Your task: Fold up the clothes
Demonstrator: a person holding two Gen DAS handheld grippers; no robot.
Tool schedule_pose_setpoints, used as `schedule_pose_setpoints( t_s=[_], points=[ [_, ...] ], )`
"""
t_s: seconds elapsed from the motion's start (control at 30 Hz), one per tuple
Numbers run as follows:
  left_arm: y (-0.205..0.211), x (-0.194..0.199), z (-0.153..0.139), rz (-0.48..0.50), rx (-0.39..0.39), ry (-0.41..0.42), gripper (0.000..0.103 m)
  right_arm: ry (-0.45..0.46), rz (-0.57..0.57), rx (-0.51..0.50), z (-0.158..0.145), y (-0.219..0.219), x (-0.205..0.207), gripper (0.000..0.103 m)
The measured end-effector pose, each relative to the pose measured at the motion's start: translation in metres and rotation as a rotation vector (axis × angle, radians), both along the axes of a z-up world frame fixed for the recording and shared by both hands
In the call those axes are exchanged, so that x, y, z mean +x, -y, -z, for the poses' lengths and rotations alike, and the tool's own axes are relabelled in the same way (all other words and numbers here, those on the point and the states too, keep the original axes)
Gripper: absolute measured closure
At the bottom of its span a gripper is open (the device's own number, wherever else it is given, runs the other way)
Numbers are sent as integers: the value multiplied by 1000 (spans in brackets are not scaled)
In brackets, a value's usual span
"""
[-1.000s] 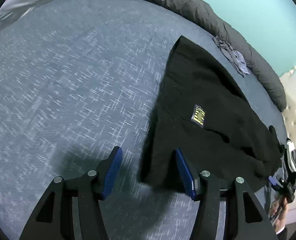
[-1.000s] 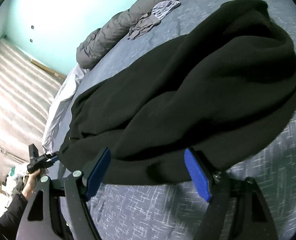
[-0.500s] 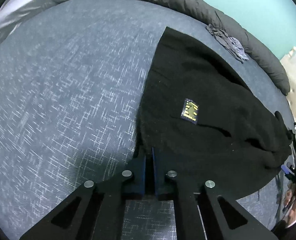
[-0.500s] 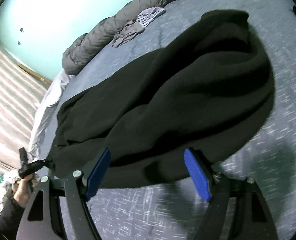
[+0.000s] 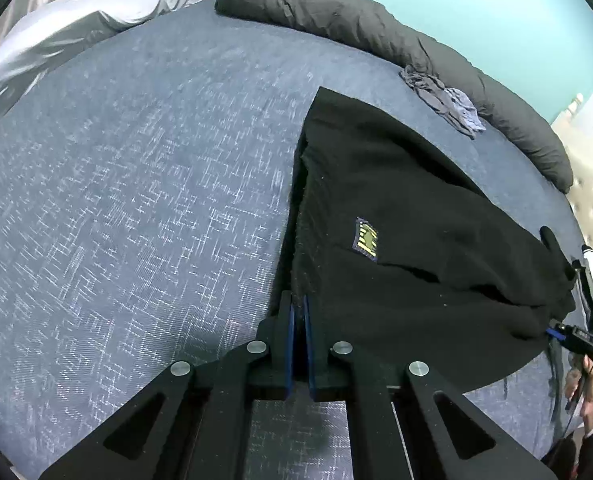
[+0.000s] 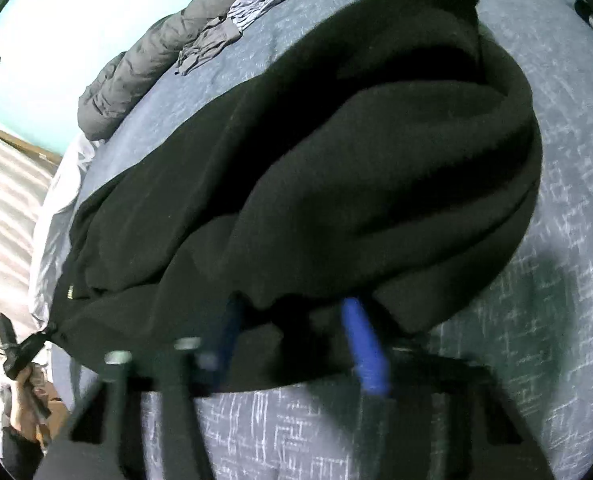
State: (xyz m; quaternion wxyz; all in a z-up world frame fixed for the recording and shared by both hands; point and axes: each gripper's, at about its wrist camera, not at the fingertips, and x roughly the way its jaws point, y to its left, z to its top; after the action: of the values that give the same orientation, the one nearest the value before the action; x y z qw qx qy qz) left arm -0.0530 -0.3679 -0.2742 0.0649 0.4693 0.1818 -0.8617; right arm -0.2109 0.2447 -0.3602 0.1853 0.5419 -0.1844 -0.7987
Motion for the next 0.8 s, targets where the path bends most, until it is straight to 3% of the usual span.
schedule_pose_setpoints(
  t_s=[0.1, 0.33, 0.63, 0.7, 0.8],
  points=[
    [-1, 2, -7, 0, 1, -13, 99, -22, -15, 28, -7, 3, -1, 99],
    [-1, 15, -30, -7, 13, -51, 99, -119, -40, 38, -52, -6, 16, 101],
    [-1, 47, -50, -7, 40, -66, 100, -240, -37, -57, -144, -48, 52, 103],
    [-6, 53, -40, 6, 30, -35, 100, -227, -44, -33, -148, -54, 54, 103],
    [-9, 58, -22, 4, 38, 9, 99, -161, -39, 24, -128, -61, 51, 103]
  ],
)
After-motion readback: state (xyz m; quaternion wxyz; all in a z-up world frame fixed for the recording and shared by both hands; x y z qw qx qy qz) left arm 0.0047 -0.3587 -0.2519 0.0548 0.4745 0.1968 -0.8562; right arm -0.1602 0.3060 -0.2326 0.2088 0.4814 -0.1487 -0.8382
